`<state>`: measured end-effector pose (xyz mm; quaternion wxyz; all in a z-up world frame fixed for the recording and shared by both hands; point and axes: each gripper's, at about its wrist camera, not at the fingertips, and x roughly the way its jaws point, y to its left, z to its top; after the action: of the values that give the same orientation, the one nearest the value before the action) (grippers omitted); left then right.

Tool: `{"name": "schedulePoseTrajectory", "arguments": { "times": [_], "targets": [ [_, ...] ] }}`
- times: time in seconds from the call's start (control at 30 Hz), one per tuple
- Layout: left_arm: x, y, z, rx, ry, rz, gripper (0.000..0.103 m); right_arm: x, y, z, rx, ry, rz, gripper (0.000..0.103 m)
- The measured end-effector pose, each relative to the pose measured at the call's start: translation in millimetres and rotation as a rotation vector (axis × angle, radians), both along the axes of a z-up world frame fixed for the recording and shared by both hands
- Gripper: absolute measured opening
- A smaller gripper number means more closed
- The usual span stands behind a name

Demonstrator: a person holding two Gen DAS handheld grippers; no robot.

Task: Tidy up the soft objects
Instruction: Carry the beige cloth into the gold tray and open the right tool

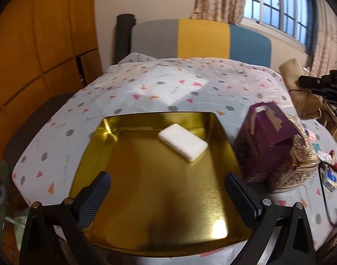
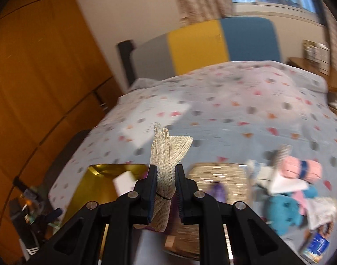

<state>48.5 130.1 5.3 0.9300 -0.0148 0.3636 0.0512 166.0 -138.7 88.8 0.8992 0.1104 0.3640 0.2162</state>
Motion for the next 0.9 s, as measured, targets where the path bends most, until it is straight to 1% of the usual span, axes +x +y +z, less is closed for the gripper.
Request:
{"name": "schedulePoseTrajectory", "arguments": {
  "times": [0.13,0.3,0.37,0.57,0.63,0.73,0.9],
  "targets": [
    [-5,10,-2,-0.005,0.004,0.033,0.103,-3,50,-6,-0.013,0.014,0.114,0.015],
    [-10,19,-6,-0.021,0.018,0.055,0.103,-17,93,-21,-0.03,0.043,0.213,0.015],
    [-12,23,-7,-0.033,0.019,0.064,0.103,-20,111,-32,-0.05,0.065,0.248,0.015],
    [-18,39,-13,-0.056,0.029,0.102,0.103,-21,141,-68,-0.114,0.14,0.3,0.015],
    [-19,43,-14,-0.069,0.031,0.108,0.103,-20,151,-83,-0.15,0.173,0.308,0.016],
    [-20,48,-14,-0.074,0.028,0.118,0.103,-18,163,-102,-0.184,0.214,0.325,0.018],
    [-21,50,-13,-0.074,0.022,0.116,0.103,-16,172,-123,-0.28,0.217,0.311,0.021]
  ]
}}
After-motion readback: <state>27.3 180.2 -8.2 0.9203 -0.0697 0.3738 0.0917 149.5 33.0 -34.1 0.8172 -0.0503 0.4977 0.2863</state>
